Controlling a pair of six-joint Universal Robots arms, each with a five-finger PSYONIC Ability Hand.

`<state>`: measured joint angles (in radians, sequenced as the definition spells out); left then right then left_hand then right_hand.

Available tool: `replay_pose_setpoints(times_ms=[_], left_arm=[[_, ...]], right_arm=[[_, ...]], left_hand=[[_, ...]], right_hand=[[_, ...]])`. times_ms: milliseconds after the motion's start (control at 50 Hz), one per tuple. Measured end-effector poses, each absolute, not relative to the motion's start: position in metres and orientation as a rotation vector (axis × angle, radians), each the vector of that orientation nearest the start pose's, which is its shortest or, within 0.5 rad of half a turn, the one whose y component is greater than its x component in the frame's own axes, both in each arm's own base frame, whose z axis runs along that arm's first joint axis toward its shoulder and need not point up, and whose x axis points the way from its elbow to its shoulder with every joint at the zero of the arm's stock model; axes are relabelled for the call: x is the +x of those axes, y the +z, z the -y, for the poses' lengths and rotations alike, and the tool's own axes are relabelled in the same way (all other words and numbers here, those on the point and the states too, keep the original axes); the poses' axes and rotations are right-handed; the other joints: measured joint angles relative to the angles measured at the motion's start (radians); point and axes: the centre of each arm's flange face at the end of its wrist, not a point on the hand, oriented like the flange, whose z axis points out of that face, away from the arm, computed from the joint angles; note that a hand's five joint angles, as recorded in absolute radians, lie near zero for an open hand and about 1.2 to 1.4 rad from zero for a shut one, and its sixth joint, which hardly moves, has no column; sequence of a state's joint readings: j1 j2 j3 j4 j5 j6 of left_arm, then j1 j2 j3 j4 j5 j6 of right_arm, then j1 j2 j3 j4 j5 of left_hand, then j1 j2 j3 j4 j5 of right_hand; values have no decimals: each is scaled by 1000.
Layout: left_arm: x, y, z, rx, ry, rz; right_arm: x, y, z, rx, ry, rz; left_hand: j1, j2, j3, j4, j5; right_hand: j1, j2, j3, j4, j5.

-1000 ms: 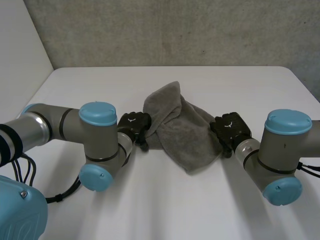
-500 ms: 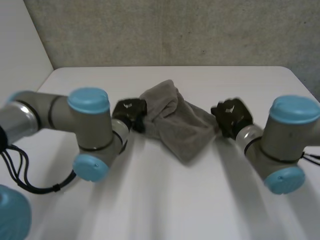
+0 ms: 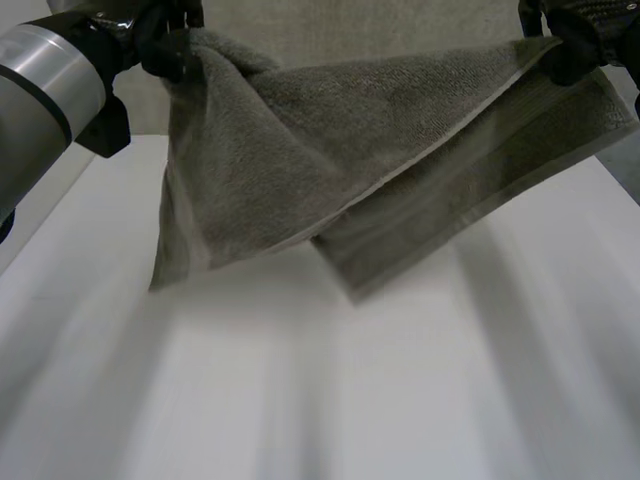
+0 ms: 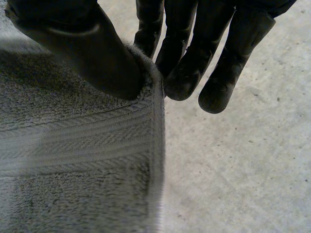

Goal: Fold the towel.

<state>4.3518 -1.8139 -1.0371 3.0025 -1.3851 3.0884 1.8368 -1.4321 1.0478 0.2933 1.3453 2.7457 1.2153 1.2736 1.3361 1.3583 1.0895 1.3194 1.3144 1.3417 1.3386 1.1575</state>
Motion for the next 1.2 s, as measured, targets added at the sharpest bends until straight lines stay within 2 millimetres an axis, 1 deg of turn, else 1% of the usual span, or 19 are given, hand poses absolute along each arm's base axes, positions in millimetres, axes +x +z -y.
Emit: replay_pose_setpoints(times_ms=[60,180,220,260,320,420,460,580,640,680,720,780,840,880,940,1000,1060,1120,1200], left_arm=[[-264,365,298,613,-2584,-2375],[-267,301,325,606,-2290,-2621],[-269,275,334,609,-2183,-2703],[-272,259,342,612,-2128,-2744],[-276,249,354,615,-2118,-2753],[-280,264,371,600,-2245,-2665],[-279,290,380,574,-2391,-2544],[-270,356,382,483,-2699,-2245],[-265,377,376,446,-2788,-2158],[-263,382,372,432,-2806,-2145],[-260,381,369,424,-2802,-2155],[-257,366,366,418,-2741,-2227],[-252,339,364,416,-2626,-2345],[-248,312,361,424,-2508,-2460],[-242,284,354,446,-2378,-2585],[-235,269,347,471,-2300,-2666],[-228,267,341,490,-2279,-2701],[-223,273,339,499,-2299,-2695],[-218,293,340,502,-2386,-2626]], right_arm=[[235,387,282,-963,-2228,-1920],[248,348,305,-1146,-2121,-2019],[259,332,315,-1227,-2097,-2020],[272,323,323,-1269,-2104,-1996],[290,319,334,-1276,-2167,-1931],[305,334,347,-1147,-2337,-1805],[307,358,351,-974,-2460,-1704],[296,400,343,-687,-2546,-1552],[292,403,337,-661,-2526,-1550],[290,399,332,-686,-2503,-1570],[290,391,328,-737,-2475,-1603],[290,369,321,-875,-2410,-1683],[289,342,314,-1032,-2325,-1772],[287,321,307,-1156,-2252,-1835],[283,305,295,-1268,-2188,-1879],[279,302,285,-1321,-2167,-1893],[273,308,278,-1328,-2186,-1884],[270,318,273,-1308,-2215,-1863],[268,332,271,-1253,-2253,-1825]], left_hand=[[0,0,0,0,0],[0,0,0,0,0],[0,0,0,0,0],[0,0,0,0,0],[0,0,0,0,0],[0,0,4,0,1],[3,5,4,0,0],[3,5,4,0,0],[3,5,4,0,1],[3,5,5,0,0],[3,5,5,0,0],[3,5,5,1,0],[3,5,5,2,0],[3,5,5,4,0],[3,5,5,4,0],[3,5,5,4,0],[3,5,5,4,0],[3,5,5,4,0],[3,5,5,4,0]], right_hand=[[0,0,0,0,0],[0,0,1,0,0],[0,0,1,0,0],[0,0,1,0,0],[0,0,1,0,0],[0,0,1,0,0],[0,0,1,0,0],[0,0,1,0,0],[0,0,1,0,0],[0,0,1,0,0],[0,1,1,0,0],[0,5,1,0,0],[0,5,1,0,0],[0,5,1,0,0],[0,5,1,0,0],[0,5,1,0,0],[0,5,1,0,0],[0,5,1,0,0],[0,5,1,0,0]])
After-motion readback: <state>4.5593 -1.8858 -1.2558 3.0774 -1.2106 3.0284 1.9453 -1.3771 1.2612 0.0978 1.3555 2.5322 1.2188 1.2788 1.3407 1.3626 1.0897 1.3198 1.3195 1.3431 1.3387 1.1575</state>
